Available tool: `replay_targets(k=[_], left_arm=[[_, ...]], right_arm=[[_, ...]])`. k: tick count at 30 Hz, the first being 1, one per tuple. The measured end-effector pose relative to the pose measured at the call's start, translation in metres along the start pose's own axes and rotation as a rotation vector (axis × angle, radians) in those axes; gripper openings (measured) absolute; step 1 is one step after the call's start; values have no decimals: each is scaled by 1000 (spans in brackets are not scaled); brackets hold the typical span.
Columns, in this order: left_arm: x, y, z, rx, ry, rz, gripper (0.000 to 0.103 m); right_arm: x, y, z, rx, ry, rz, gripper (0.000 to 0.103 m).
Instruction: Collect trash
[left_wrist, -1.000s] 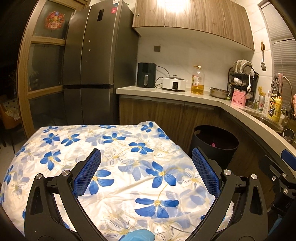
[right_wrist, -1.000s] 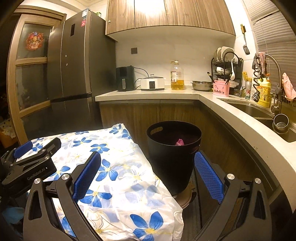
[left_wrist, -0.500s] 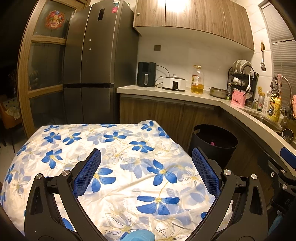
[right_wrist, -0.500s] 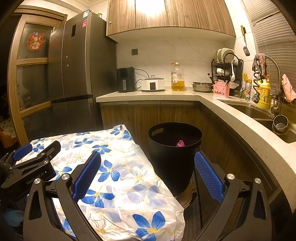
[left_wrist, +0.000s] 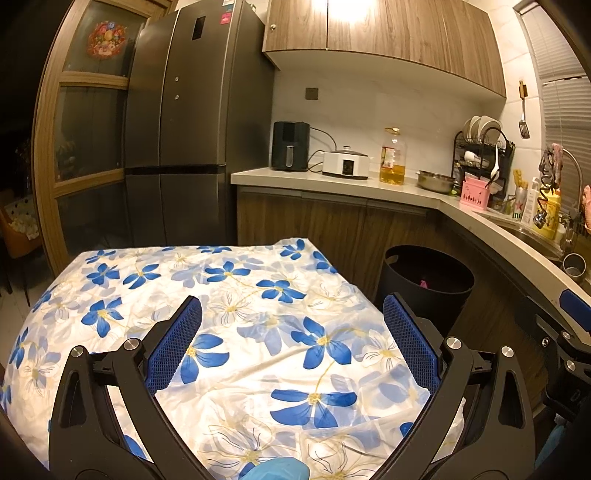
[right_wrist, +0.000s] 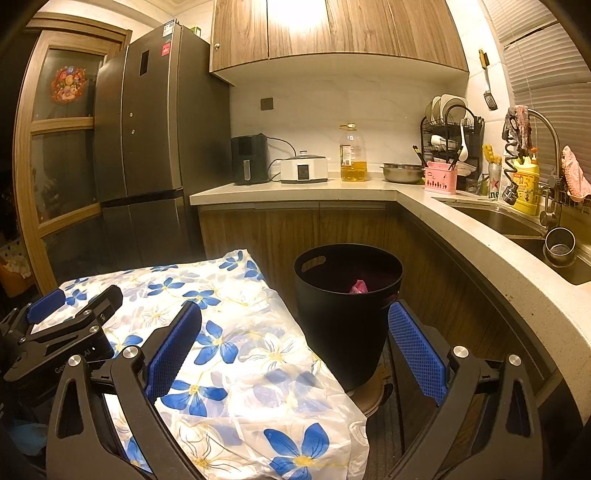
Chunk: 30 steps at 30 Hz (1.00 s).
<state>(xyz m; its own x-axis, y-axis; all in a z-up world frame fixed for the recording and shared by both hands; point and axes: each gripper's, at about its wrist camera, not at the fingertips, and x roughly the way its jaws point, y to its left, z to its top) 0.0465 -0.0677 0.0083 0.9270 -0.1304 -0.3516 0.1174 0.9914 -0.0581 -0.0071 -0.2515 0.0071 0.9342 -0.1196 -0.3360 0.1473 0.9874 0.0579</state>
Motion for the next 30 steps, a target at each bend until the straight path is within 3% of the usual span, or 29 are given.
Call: replay_targets(k=[20, 25, 30], left_arm=[[3, -3, -1, 9, 7, -9, 97], [4, -7, -3, 37, 12, -19, 78], [3, -10, -3, 52, 11, -24, 76]], right_arm=[[3, 1, 1, 4, 0, 1, 97], [3, 0, 1, 6, 3, 1, 97], [2, 0, 1, 13, -2, -1, 97]])
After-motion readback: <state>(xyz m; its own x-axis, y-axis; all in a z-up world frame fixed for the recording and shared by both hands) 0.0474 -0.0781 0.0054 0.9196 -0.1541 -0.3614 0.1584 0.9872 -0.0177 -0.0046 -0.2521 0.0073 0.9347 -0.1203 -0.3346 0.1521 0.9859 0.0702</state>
